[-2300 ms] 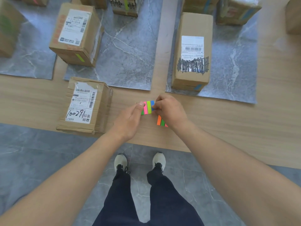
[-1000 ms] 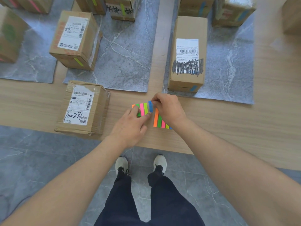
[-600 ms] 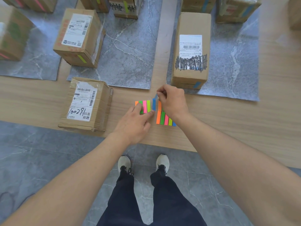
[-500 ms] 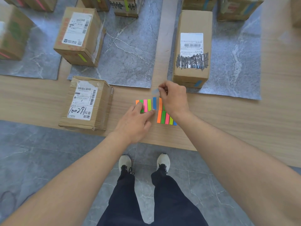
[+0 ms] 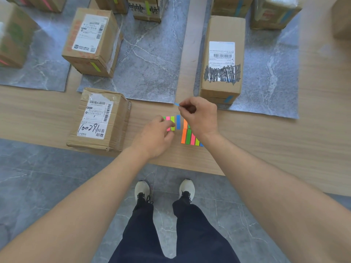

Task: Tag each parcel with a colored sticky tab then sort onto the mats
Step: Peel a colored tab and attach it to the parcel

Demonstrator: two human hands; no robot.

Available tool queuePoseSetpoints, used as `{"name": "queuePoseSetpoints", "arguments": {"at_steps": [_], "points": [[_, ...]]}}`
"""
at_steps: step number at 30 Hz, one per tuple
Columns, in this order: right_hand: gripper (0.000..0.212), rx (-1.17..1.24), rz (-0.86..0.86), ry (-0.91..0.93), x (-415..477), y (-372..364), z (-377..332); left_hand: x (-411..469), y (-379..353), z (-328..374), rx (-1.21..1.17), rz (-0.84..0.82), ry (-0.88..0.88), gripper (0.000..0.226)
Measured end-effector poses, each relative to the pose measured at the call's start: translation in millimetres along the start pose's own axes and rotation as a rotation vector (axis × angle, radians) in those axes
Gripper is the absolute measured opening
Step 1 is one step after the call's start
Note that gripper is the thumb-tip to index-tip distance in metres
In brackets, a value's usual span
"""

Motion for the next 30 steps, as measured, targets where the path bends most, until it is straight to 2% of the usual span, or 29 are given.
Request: {"name": "queuePoseSetpoints", "arguments": {"at_steps": [3, 6, 8, 11, 14, 22, 26, 30], "points": [[0.006, 0.061, 0.039, 0.060, -4, 0, -18, 3, 23, -13, -0.349, 0.067, 0.165, 0.021], [0.007, 0.089, 0.067, 0.140, -7, -4, -43, -6, 30, -38, -0.933, -0.020, 0.475, 0.018], [0.007, 0.100, 0.075, 0.182, -8, -7, -60, -13, 39, -48, -1.090, -0.042, 0.544, 0.017], [0.007, 0.103, 0.060, 0.233, -8, -12, -86, -20, 60, -64, -1.106, -0.011, 0.539, 0.022], [0.007, 0.101, 0.054, 0.303, -8, -19, -113, -26, 75, -81, -1.118, 0.002, 0.521, 0.012], [0.003, 0.037, 0.090, 0.353, -40, -51, -170, -48, 107, -117, -1.161, -0.107, 0.333, 0.011], [0.016, -0.008, 0.078, 0.336, -64, -73, -199, -72, 128, -138, -1.013, -0.068, 0.203, 0.008], [0.032, -0.153, 0.074, 0.235, -87, -91, -210, -92, 143, -167, -0.837, -0.005, 0.098, 0.010]]}}
Point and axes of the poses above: each hand's wrist, its own x-axis towards the middle knuckle, its own y-axis out of the back of the hand, z = x × y, the point moved 10 cm from there along x, towards the middle knuckle, and after that the axes turned 15 degrees about y, right-handed, at the moved point
